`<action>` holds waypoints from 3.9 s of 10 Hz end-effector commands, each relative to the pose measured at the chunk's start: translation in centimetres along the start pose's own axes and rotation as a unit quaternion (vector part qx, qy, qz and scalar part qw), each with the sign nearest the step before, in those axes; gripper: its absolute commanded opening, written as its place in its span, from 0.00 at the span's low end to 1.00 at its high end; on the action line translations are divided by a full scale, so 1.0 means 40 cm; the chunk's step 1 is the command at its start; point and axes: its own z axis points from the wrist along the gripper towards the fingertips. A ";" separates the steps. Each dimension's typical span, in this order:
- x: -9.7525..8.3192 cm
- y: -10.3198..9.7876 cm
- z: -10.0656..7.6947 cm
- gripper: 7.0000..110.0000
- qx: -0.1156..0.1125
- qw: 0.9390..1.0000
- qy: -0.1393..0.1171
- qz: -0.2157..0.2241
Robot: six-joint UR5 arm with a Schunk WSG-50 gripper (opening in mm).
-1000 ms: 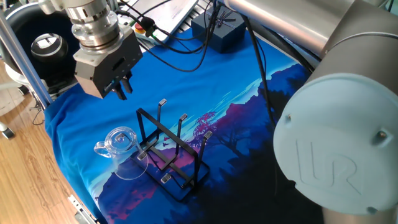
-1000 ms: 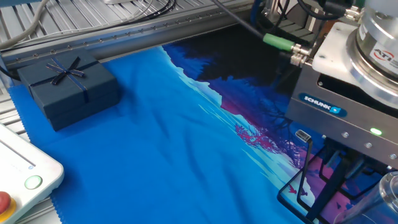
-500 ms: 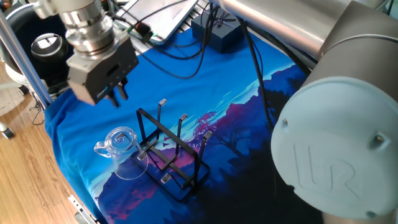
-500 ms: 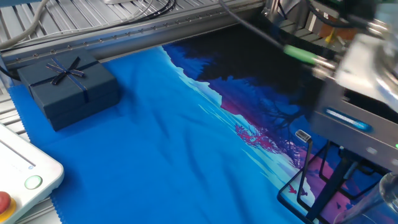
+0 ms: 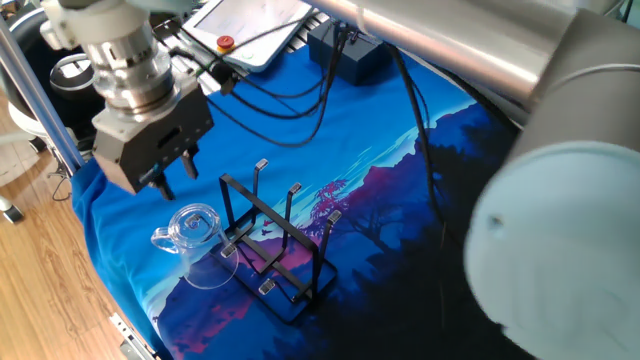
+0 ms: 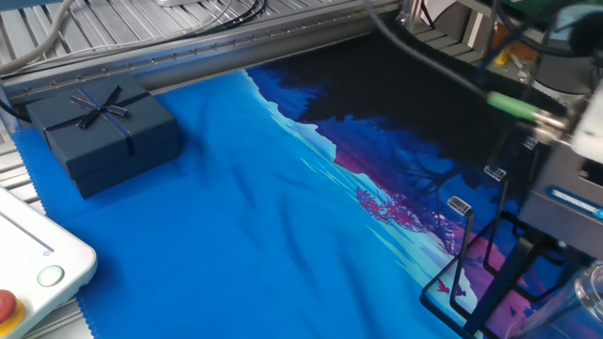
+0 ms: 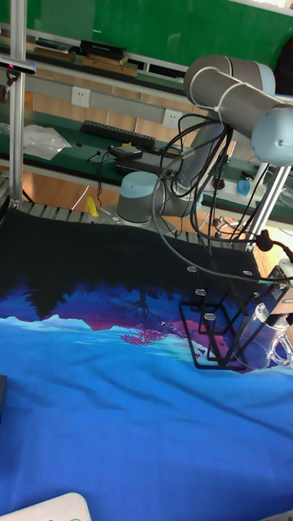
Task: Take the cup off the cup rack
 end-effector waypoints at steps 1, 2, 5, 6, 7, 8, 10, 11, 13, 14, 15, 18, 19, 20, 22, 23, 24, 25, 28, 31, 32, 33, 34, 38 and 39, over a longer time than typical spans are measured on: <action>-0.012 0.056 0.013 0.36 -0.036 0.998 -0.028 -0.036; -0.010 0.055 0.014 0.36 -0.038 0.998 -0.026 -0.034; 0.020 0.021 0.023 0.57 -0.024 1.000 0.001 -0.019; 0.021 0.016 0.026 0.57 -0.024 0.999 0.000 -0.023; 0.025 0.025 0.024 0.57 -0.028 0.999 -0.001 -0.020; 0.027 0.041 0.019 0.57 -0.034 0.999 0.000 -0.014; 0.026 0.047 0.014 0.57 -0.035 0.999 0.003 -0.011; 0.023 0.045 0.014 0.57 -0.035 0.999 0.004 -0.011; 0.034 0.026 0.015 0.57 -0.020 0.999 0.012 -0.047; 0.033 0.016 0.016 0.57 -0.013 0.997 0.011 -0.074; 0.025 0.034 0.015 0.57 -0.026 0.995 0.003 -0.097; 0.006 0.047 0.014 0.57 -0.035 0.992 -0.014 -0.118; 0.006 0.058 0.013 0.57 -0.044 0.992 -0.015 -0.115; 0.006 0.067 0.012 0.57 -0.051 0.992 -0.016 -0.115; 0.014 0.058 0.013 0.57 -0.045 0.994 -0.008 -0.104; 0.004 0.071 0.025 0.57 -0.033 0.995 -0.003 -0.098; -0.001 0.066 0.049 0.57 -0.015 0.995 -0.006 -0.095; -0.001 0.065 0.061 0.57 -0.013 0.995 -0.011 -0.094; 0.014 0.052 0.088 0.57 -0.014 0.995 -0.021 -0.099; 0.047 0.020 0.090 0.57 -0.006 0.995 -0.013 -0.102; 0.048 0.016 0.092 0.57 -0.004 0.995 -0.012 -0.101; 0.049 0.020 0.095 0.57 -0.007 0.995 -0.012 -0.099; 0.052 0.040 0.096 0.57 -0.023 0.995 -0.010 -0.095; 0.060 0.090 0.075 0.79 -0.038 0.996 0.012 -0.086; 0.066 0.085 0.078 0.79 -0.031 0.995 0.015 -0.090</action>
